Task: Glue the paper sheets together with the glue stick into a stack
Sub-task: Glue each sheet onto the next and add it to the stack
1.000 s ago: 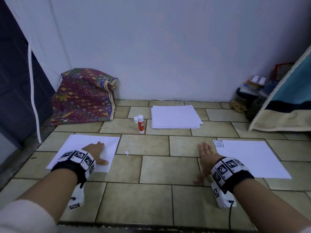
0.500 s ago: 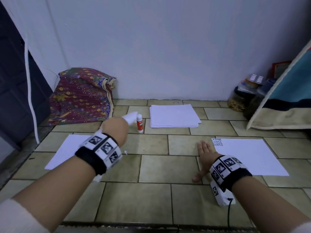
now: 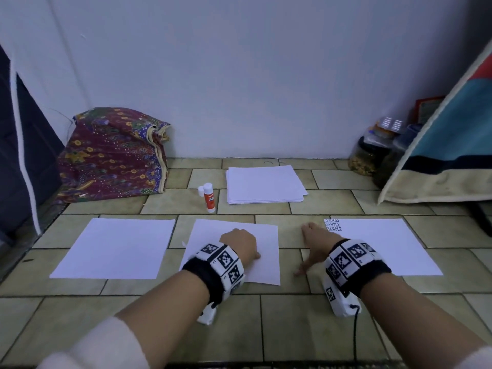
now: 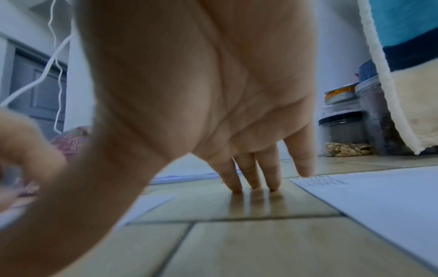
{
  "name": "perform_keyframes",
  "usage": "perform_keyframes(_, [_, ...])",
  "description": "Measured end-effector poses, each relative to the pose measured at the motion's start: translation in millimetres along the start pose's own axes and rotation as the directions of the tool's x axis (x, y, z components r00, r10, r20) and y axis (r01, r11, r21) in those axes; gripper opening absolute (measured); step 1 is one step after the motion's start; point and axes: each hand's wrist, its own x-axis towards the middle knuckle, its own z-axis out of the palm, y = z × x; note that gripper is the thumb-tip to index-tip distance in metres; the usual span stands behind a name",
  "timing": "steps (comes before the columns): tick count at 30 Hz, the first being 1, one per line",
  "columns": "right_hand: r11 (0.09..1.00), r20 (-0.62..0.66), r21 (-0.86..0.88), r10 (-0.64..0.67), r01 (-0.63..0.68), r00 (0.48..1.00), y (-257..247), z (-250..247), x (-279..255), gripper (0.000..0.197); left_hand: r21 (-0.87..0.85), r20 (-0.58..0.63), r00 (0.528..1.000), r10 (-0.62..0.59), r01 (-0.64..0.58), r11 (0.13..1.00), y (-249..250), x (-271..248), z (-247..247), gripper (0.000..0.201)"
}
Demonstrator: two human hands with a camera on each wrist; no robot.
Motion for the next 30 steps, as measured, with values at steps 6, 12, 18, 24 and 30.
perform_keyframes(6, [0.977,-0.291,0.205,0.002,0.06,0.957,-25,-34,9,0.059,0.026,-0.001,0.989,0.148,-0.148,0.989,-33,4,16,0.069])
perform_keyframes(12, [0.798,-0.426,0.454,-0.196,0.396,0.883,-97,-55,37,0.034,-0.071,0.11,0.987,0.113,-0.106,0.992,-43,12,27,0.078])
perform_keyframes(18, [0.749,-0.383,0.506,-0.248,0.427,0.89,-156,-63,71,0.038,0.061,0.203,0.974,0.1,-0.115,0.992,-45,21,28,0.062])
perform_keyframes(24, [0.752,-0.387,0.502,-0.246,0.427,0.888,-166,-66,82,0.029,0.131,0.189,0.977,0.097,-0.123,0.984,-47,26,33,0.049])
perform_keyframes(30, [0.568,-0.366,0.729,-0.148,0.382,0.919,-131,-76,71,0.015,0.016,0.17,0.978,0.123,-0.127,0.992,-50,19,31,0.071])
